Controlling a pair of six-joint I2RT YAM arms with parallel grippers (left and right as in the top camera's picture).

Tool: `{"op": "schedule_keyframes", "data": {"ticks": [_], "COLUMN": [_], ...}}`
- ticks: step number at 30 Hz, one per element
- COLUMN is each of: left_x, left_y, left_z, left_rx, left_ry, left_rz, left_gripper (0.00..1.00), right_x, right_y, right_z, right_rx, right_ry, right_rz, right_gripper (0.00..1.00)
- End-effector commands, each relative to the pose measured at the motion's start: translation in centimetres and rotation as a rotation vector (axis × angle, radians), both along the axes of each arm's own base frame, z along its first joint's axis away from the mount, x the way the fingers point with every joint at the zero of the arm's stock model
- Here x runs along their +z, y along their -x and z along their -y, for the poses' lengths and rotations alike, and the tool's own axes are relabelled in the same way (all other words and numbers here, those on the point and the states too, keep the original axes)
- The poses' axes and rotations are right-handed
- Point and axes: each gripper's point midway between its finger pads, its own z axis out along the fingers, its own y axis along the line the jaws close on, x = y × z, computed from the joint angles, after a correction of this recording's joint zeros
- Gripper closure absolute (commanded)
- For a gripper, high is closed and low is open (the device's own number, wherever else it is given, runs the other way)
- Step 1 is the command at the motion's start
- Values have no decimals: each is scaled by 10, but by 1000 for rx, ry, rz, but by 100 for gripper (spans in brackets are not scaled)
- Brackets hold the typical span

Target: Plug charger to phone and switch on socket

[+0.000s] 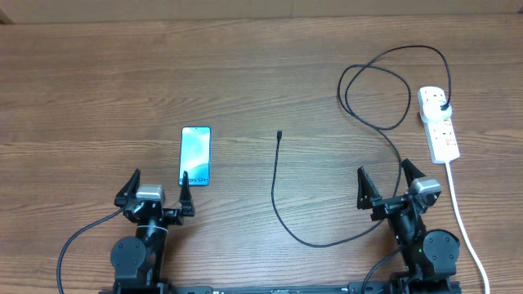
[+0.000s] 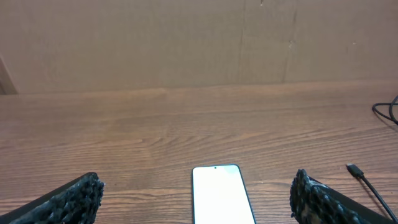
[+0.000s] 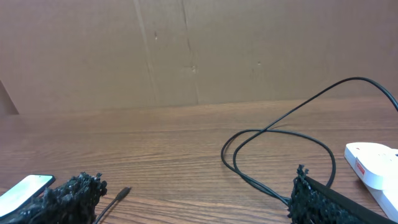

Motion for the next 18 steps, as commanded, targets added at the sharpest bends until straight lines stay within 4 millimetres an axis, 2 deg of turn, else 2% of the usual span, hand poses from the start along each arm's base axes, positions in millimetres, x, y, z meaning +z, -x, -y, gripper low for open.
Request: {"op": "schedule_keyframes", "data": {"ticks": [1,18], "left_x": [0,8], "left_y": [0,0], "left_z": [0,-3], "left_rx": [-3,16], "left_ry": [-12,-13], "left_rz": [10,40], "left_gripper": [1,0], "right_x": [-2,-2], "right_y": [0,0], "right_z": [-1,-1], "right_rx": [6,6], "right_ry": [0,0], "right_rz": [5,5], "right_gripper": [0,0]}}
